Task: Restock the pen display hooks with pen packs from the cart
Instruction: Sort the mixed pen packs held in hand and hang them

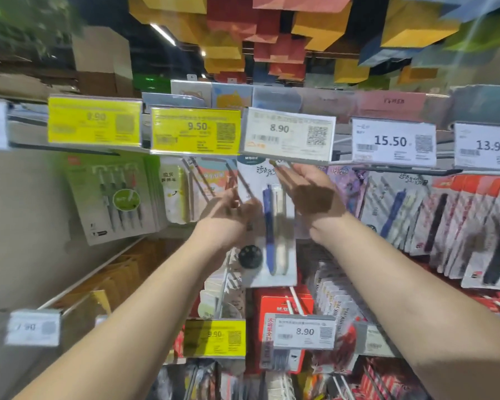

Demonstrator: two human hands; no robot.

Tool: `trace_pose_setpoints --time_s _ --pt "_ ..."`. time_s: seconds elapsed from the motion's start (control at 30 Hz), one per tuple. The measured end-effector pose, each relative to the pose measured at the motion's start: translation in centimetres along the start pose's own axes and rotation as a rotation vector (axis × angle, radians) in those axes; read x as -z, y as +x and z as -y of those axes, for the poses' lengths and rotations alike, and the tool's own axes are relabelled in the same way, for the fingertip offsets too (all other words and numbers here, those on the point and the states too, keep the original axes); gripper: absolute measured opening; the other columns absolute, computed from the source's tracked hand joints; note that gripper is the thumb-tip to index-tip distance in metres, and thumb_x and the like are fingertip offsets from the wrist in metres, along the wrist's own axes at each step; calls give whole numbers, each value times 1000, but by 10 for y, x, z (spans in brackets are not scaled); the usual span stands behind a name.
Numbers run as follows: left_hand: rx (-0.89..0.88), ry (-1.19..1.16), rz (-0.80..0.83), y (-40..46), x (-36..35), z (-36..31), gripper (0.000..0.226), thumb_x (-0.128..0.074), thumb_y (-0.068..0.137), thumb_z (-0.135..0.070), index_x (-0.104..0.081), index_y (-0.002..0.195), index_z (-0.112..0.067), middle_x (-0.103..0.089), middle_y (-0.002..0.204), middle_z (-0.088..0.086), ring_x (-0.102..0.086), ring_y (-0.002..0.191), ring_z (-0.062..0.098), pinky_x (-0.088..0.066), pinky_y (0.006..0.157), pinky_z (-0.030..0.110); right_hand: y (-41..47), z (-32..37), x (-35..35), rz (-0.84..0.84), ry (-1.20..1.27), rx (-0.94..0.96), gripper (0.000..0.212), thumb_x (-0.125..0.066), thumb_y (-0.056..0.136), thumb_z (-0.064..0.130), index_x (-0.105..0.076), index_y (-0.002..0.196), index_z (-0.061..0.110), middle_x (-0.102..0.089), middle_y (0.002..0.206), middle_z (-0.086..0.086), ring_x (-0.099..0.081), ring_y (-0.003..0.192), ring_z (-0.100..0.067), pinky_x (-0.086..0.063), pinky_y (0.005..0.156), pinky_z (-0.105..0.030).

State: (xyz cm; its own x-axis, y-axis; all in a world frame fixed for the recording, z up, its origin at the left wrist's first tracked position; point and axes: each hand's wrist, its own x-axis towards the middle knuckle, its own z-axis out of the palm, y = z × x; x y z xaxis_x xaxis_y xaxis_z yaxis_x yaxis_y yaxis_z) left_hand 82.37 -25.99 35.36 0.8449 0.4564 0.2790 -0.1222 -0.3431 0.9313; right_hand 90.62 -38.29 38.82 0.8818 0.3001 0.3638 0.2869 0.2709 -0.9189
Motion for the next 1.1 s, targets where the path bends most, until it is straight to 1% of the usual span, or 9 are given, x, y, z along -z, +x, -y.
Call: trace_pose_setpoints --time_s 0.1,0.2,0.33,0.43,0.53,0.7,0.77,0.97,1.1 --pt "-91 -165 3 -15 4 -3 13 -71 92 -33 -67 89 -21 -65 71 -4 -51 61 17 -40 58 28 -6 13 0 37 -6 -4 10 -64 101 20 -71 109 19 -74 85 22 -67 73 11 -52 65 -9" --pt "-158 -225 46 -28 6 -9 16 -72 79 -39 -76 92 -29 -76 83 6 -63 73 19 -46 66 34 -14 24 0 49 5 -40 8 -66 100 20 -74 100 20 -77 81 13 -69 62 -5 -58 57 -25" --pt "-230 -247 109 -42 9 -17 29 -68 74 -38 -69 85 -12 -67 73 12 -55 65 20 -41 63 38 -30 33 4 62 14 43 11 -66 97 10 -73 105 9 -78 93 -11 -72 78 -28 -61 76 -47" --pt "-308 -275 149 -54 7 -28 24 -68 73 -37 -72 82 -15 -75 79 7 -65 70 24 -52 68 40 -41 39 8 73 34 45 49 -79 78 13 -65 125 4 -68 125 -18 -69 111 -30 -54 102 -53" --pt "-373 -316 163 -68 3 -37 32 -66 67 -45 -72 96 -31 -79 97 -2 -73 96 31 -59 88 55 -55 48 15 171 138 50 53 -86 67 16 -73 117 7 -72 123 -17 -71 112 -30 -55 100 -49" --pt "-543 -314 223 -86 -6 -52 20 -67 75 -38 -68 95 -44 -78 95 -8 -72 92 29 -59 87 52 -81 65 30 322 235 112 22 -64 82 16 -81 95 9 -78 97 -13 -76 88 -23 -62 90 -44" --pt "-559 -282 252 -89 -12 -54 21 -66 79 -33 -67 98 -41 -78 92 -9 -72 90 25 -59 86 48 -89 69 37 324 207 101 27 -56 86 17 -82 86 9 -79 88 -9 -76 79 -19 -63 80 -36" --pt "-498 -232 319 -89 -53 -50 29 -65 79 -48 -70 105 -38 -77 98 -19 -73 92 8 -58 90 40 -111 69 77 211 145 59 29 -53 86 13 -82 84 10 -78 86 -9 -75 75 -18 -62 76 -32" --pt "-400 -313 378 -86 -96 -55 15 -74 92 -28 -75 106 -27 -79 99 -19 -72 90 -1 -54 86 31 -119 65 119 33 118 31 24 -59 86 14 -76 102 8 -78 96 -16 -75 83 -26 -61 83 -40"
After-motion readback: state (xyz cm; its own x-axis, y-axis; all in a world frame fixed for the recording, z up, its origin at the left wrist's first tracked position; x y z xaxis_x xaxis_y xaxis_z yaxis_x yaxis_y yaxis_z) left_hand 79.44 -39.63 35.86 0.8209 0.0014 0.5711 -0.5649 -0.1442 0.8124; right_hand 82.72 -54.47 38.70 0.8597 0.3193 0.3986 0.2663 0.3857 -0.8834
